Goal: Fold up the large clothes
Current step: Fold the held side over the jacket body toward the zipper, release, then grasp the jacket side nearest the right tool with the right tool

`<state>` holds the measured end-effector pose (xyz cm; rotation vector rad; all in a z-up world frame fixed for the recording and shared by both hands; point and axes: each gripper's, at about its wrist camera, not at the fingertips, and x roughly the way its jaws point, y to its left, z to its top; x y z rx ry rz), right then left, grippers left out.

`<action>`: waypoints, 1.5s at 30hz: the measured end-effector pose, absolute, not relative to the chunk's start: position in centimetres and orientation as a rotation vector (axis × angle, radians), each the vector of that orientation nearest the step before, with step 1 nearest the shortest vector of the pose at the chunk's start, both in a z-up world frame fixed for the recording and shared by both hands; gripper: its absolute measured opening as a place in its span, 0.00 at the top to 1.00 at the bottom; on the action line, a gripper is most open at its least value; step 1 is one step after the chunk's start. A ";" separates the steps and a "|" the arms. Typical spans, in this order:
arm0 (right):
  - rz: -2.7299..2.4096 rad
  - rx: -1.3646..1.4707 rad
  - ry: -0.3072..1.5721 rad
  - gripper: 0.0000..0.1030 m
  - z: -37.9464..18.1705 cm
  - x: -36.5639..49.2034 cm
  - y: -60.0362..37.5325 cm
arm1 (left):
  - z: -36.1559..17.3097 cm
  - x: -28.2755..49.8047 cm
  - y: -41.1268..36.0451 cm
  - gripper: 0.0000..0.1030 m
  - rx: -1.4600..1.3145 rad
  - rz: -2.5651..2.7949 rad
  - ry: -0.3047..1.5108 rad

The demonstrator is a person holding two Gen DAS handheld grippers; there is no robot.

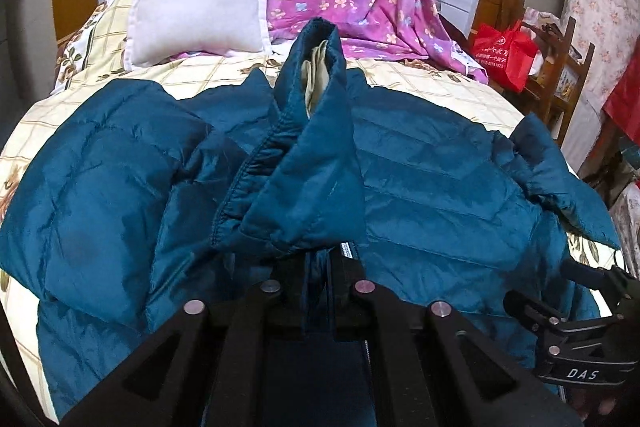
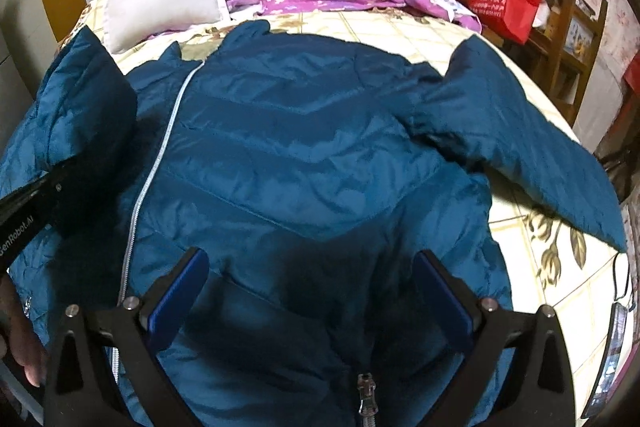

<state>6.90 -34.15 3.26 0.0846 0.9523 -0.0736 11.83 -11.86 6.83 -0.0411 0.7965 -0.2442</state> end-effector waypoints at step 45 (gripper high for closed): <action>0.104 0.237 1.013 0.42 1.6 14.4 -27.2 | 11.1 6.9 10.6 0.70 -0.257 -0.020 0.714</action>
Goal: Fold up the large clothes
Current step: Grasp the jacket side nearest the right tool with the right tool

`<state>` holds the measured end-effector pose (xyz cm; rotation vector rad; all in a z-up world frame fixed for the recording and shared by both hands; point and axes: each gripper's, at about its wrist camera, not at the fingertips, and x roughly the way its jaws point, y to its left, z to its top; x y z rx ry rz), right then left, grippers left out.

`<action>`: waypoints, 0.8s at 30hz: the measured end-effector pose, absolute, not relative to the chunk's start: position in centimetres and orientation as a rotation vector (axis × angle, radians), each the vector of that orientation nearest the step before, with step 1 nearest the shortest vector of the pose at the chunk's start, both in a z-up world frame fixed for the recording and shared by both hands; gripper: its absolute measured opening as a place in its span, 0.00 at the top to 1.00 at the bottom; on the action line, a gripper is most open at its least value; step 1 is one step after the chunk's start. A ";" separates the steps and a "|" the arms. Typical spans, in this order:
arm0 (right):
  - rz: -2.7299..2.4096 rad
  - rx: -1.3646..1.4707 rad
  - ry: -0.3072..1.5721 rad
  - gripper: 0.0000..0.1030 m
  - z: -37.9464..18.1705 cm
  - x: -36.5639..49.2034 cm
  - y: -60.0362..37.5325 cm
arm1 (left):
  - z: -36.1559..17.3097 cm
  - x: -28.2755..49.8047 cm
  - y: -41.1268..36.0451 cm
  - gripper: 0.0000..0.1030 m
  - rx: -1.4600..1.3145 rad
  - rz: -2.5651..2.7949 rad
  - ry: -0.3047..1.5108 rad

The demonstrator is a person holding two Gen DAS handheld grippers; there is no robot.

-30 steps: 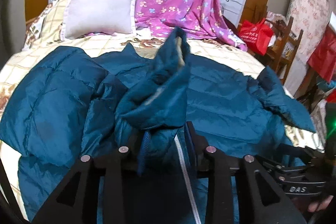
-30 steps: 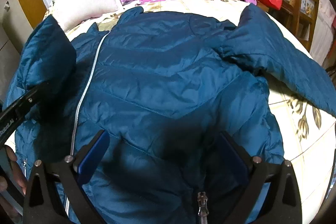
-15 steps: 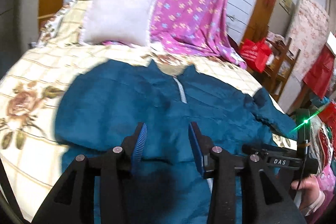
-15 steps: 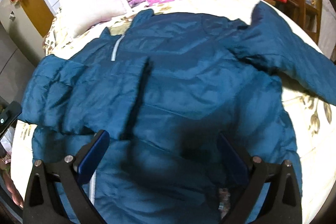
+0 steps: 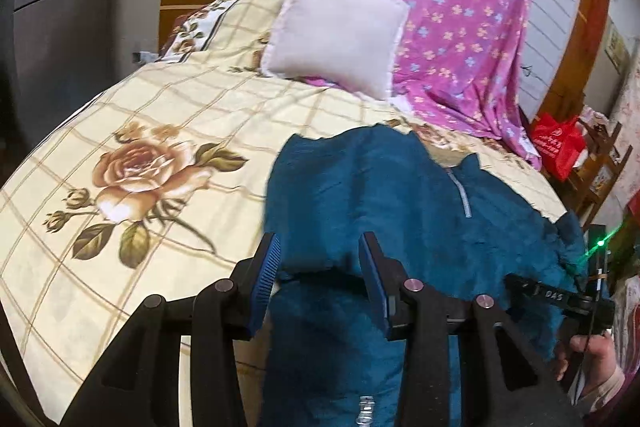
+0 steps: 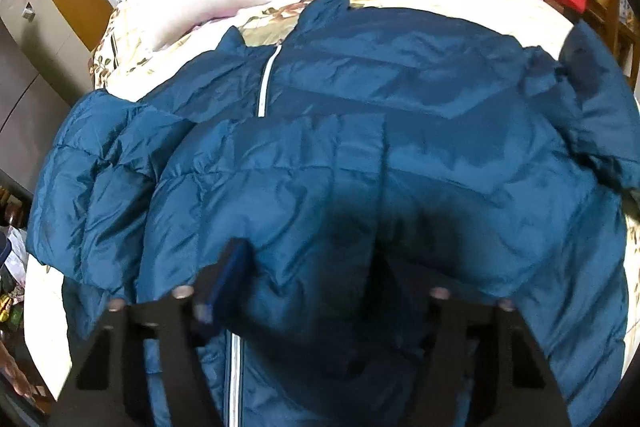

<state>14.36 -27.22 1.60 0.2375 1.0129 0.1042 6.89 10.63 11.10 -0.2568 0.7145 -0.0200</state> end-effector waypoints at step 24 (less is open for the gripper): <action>-0.196 -0.153 0.729 0.93 10.1 14.1 -33.5 | 8.0 8.9 12.3 0.70 -0.331 0.036 0.783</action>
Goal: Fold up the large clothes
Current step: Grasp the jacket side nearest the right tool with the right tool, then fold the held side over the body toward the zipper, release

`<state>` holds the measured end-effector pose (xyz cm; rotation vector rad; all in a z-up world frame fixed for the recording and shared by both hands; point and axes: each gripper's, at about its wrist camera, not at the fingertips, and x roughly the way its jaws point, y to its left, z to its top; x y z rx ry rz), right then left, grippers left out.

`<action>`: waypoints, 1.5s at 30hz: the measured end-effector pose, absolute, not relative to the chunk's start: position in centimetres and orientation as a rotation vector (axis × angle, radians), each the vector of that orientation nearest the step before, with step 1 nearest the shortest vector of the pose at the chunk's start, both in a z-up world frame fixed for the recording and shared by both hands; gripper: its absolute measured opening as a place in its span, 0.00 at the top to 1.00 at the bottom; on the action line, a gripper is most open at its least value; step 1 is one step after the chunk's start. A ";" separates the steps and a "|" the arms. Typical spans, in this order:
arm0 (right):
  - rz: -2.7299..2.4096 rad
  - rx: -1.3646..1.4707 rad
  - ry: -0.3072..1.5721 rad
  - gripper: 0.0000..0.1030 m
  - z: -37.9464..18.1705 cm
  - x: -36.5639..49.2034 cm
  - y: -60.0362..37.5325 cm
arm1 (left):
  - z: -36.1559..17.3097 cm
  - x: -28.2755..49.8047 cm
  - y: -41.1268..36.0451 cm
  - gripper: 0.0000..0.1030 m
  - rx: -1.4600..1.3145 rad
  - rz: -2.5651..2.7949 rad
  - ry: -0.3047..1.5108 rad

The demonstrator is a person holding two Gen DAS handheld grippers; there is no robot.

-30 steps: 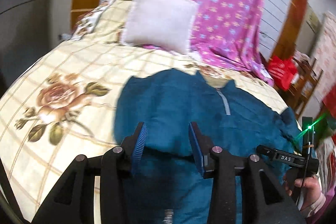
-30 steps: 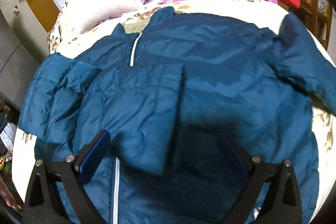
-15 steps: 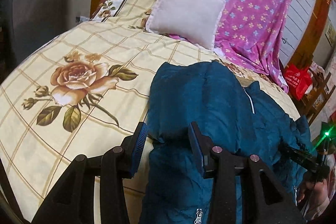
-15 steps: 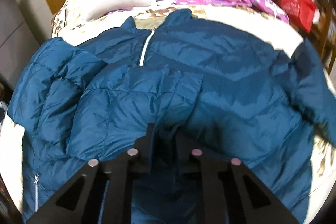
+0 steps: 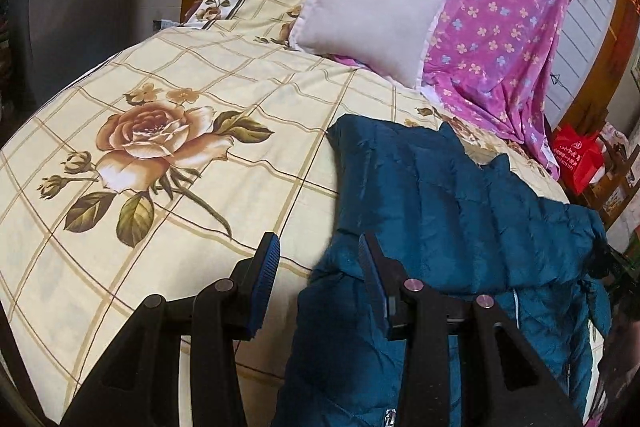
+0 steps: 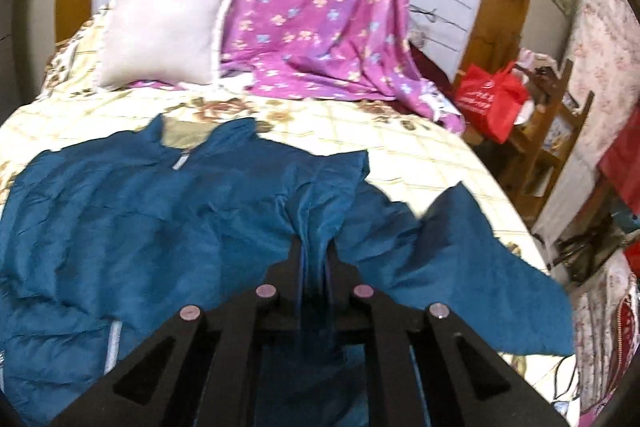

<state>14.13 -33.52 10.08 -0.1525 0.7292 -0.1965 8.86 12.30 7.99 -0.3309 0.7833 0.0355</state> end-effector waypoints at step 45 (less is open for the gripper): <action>-0.017 0.045 0.907 0.41 4.1 16.5 -32.8 | 2.4 18.9 2.4 0.64 -0.094 0.040 0.864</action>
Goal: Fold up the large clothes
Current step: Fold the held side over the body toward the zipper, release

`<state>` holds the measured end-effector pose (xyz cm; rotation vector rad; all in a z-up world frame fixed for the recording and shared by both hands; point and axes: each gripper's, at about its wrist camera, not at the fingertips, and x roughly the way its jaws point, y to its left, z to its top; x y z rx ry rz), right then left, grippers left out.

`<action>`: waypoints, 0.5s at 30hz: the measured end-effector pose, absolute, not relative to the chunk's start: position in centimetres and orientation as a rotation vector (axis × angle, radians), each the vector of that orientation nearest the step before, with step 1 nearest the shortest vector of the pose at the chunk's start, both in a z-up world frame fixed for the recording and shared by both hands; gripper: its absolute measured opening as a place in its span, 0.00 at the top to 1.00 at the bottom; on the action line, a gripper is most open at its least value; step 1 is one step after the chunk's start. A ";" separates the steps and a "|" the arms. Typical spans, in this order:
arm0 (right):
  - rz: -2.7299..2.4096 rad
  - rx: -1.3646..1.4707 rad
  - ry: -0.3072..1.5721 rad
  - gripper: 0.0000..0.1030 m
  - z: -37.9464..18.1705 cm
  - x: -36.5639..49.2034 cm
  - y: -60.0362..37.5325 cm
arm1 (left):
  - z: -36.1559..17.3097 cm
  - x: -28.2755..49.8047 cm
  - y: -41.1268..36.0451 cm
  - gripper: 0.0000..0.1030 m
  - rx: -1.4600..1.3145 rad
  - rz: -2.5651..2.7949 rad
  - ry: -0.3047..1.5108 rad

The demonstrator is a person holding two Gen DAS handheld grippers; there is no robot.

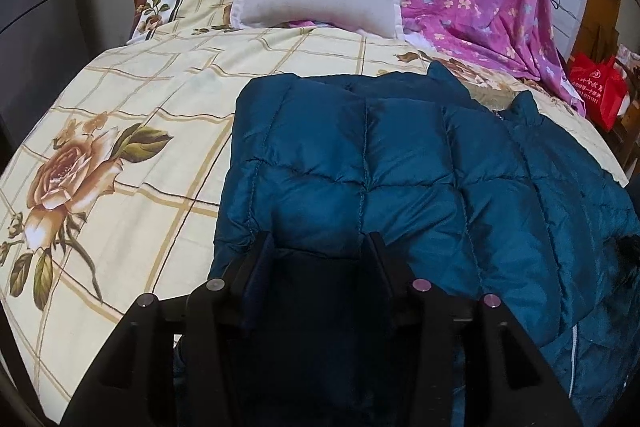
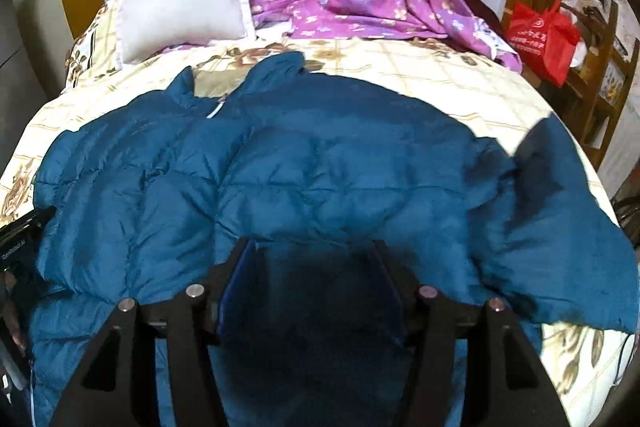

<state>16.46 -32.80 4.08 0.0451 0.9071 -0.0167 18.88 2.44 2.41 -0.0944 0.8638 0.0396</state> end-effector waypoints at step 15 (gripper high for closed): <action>-0.026 0.040 0.915 0.41 3.2 14.9 -34.1 | 3.8 19.0 2.9 0.61 -0.130 -0.011 0.896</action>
